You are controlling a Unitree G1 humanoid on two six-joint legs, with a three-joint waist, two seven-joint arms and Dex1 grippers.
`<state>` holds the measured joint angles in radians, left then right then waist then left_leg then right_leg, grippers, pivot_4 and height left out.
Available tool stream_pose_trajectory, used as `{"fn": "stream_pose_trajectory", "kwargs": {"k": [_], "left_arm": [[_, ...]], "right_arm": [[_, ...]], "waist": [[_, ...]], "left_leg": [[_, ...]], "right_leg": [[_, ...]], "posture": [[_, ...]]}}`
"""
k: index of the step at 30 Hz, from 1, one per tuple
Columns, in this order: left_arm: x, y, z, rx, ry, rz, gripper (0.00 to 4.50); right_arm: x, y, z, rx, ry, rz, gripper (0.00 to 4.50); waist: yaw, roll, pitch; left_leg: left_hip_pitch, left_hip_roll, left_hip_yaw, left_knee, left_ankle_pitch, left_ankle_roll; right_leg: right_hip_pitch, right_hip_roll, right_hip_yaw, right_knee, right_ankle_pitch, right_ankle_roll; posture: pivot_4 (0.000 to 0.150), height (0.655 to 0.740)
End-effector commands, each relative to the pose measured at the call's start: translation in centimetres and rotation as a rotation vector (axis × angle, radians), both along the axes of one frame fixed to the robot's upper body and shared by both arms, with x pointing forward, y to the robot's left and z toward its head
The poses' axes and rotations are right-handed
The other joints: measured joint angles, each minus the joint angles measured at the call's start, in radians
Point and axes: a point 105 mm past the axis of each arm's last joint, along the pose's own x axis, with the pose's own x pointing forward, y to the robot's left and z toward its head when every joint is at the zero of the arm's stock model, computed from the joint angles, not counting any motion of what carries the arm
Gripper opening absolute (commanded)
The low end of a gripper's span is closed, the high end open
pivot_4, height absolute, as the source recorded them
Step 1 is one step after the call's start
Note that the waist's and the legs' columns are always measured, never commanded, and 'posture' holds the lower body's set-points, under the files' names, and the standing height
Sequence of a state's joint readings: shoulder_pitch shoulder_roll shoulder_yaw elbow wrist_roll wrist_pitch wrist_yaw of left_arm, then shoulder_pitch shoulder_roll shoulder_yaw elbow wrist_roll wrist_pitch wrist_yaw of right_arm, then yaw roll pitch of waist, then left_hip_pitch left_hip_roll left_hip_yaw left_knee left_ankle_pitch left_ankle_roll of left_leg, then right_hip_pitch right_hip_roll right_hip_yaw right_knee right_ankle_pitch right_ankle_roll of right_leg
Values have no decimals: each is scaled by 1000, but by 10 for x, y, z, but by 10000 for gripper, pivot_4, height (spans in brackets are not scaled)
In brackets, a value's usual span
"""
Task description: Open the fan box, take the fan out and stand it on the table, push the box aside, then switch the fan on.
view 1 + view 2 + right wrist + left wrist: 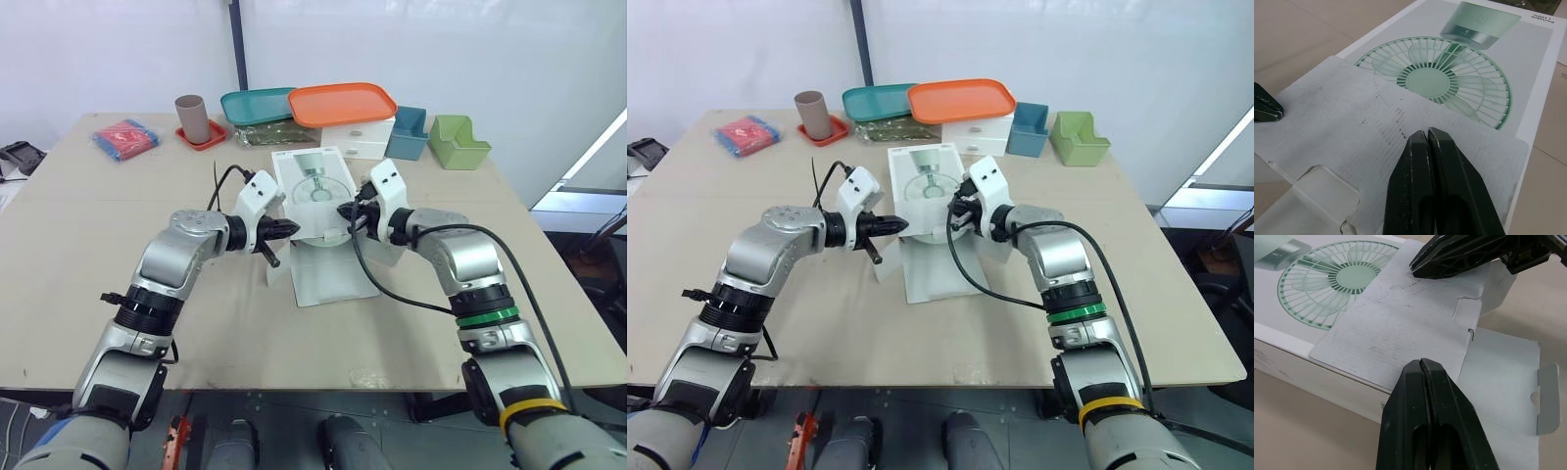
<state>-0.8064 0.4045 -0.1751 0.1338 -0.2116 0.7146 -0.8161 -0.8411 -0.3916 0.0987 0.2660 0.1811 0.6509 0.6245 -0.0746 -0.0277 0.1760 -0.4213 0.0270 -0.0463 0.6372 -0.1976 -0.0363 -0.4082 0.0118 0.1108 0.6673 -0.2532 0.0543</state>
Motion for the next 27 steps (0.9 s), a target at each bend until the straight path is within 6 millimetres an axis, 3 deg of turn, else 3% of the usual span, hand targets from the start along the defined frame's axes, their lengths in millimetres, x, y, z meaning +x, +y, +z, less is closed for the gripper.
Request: {"fn": "stream_pose_trajectory", "kwargs": {"k": [1, 6, 11, 18, 23, 27], "left_arm": [[4, 6, -10, 35, 21, 22, 0], [4, 4, -5, 8, 3, 10, 0], [-12, -10, 20, -79, -48, -89, 0], [-31, -12, 47, -103, -86, -126, 0], [-67, -9, 28, -4, -10, -237, 0], [-74, 6, 0, 118, 55, -199, 0]], "right_arm": [[3, -27, 21, 13, -64, -77, 447], [5, -38, 23, 15, -69, -118, 447], [4, -28, 16, 14, -54, -88, 447], [5, -23, 5, -6, -38, -72, 447], [6, -21, 3, -7, -34, -63, 447], [7, -18, 2, -5, -34, -55, 447]], "waist": [[1, 0, 0], [0, 0, 0], [-1, 0, 0], [-1, 1, 1], [-3, 2, 1], [-3, 2, 2]], "left_leg": [[0, 0, 0, 0, 0, 0], [0, 0, 0, 0, 0, 0], [0, 0, 0, 0, 0, 0], [-2, -1, 0, -1, 0, 0], [-1, 0, 0, -2, 0, 0], [0, 0, 0, -1, 0, -1]], "right_leg": [[0, 0, 0, 0, 0, 0], [0, 0, 0, 0, 0, 0], [0, 0, 0, 0, 0, 0], [-1, -1, 1, 0, 0, -1], [-1, 0, 1, 0, 0, -1], [0, 0, 1, 0, -1, 0]], "posture": [[1500, 7400], [1500, 7400], [1500, 7400], [1500, 7400], [1500, 7400], [1500, 7400]]}}
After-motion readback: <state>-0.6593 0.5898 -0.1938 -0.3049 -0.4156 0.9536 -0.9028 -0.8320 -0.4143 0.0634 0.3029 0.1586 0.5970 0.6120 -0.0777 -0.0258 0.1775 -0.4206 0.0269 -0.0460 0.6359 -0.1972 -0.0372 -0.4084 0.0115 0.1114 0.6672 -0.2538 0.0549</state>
